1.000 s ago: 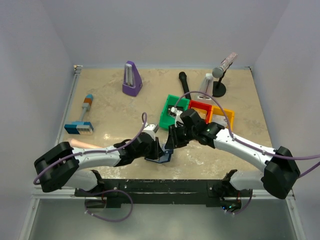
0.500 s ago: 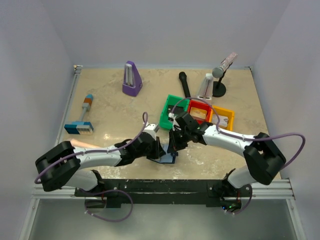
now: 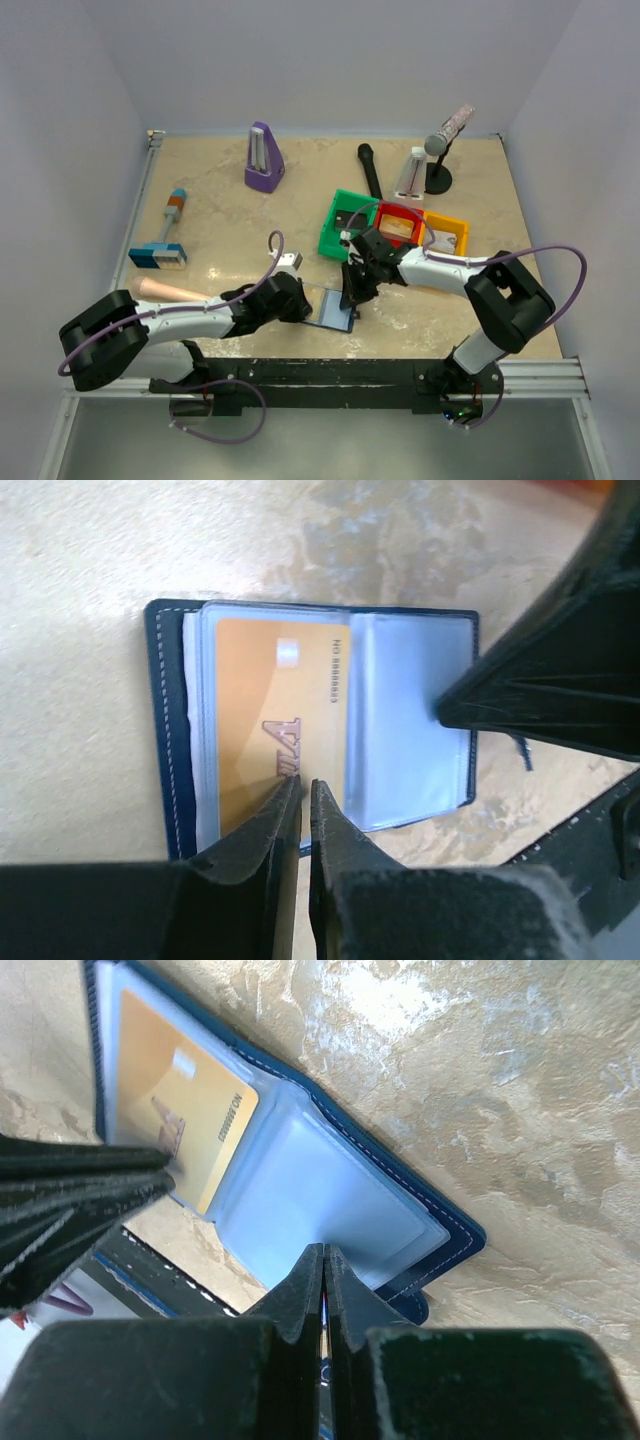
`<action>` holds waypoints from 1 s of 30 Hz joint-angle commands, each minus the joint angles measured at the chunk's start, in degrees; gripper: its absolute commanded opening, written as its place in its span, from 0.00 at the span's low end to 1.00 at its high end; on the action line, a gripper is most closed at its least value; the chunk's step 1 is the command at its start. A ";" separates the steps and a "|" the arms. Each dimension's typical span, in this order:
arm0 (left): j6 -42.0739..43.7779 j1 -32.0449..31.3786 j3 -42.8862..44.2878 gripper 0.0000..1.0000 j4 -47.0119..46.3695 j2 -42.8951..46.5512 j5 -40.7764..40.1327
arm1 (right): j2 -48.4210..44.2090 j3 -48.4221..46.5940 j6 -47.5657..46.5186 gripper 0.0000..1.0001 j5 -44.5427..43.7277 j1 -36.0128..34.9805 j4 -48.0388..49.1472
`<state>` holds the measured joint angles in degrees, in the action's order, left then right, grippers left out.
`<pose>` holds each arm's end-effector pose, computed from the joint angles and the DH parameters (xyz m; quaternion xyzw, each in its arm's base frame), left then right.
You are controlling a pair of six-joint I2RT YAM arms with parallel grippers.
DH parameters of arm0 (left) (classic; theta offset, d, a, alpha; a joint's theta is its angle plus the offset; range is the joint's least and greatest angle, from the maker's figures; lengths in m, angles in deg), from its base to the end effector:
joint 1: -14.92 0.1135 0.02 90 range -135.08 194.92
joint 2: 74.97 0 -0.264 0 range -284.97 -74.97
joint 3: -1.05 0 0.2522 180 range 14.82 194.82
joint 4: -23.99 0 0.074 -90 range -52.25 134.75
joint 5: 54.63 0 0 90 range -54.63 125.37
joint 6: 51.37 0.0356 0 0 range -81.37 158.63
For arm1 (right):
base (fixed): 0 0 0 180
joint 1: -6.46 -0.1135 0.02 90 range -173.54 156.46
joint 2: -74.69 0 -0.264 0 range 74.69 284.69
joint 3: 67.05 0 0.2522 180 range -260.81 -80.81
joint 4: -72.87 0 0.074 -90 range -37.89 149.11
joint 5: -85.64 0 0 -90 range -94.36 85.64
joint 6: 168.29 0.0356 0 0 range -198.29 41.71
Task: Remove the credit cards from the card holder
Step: Remove the credit card from the card holder.
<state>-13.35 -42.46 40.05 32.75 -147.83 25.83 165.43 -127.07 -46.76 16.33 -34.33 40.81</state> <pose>0.1300 -0.1922 0.1514 0.0096 0.9131 -0.2827 0.2936 0.2108 0.1985 0.1532 -0.1193 0.9496 0.2775 0.0839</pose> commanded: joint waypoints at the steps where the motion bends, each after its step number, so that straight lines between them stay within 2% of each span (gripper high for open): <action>1: -3.12 0.43 0.52 0.13 4.90 -0.44 -4.43 | 0.05 -1.11 -2.35 0.02 -0.47 0.19 0.46; 6: -6.80 0.78 -1.15 0.12 9.21 0.08 -6.10 | 2.42 -2.51 -3.31 0.01 -0.74 0.45 0.11; 18: -8.92 2.89 -5.46 0.12 7.46 1.05 -3.29 | 3.04 -3.48 -4.55 0.01 -3.90 2.47 -2.70; 22: -7.52 2.89 -6.07 0.12 3.79 1.93 -1.89 | 4.88 -7.86 -5.51 0.01 -4.69 2.91 -4.63; 30: -7.16 2.89 -6.51 0.12 2.97 2.54 -1.36 | 9.81 -14.29 -5.86 0.01 -5.13 2.92 -6.65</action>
<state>-21.83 -39.84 35.72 32.51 -145.12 24.60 174.39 -138.04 -51.03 13.99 -31.45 36.19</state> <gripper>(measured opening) 0.119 0.012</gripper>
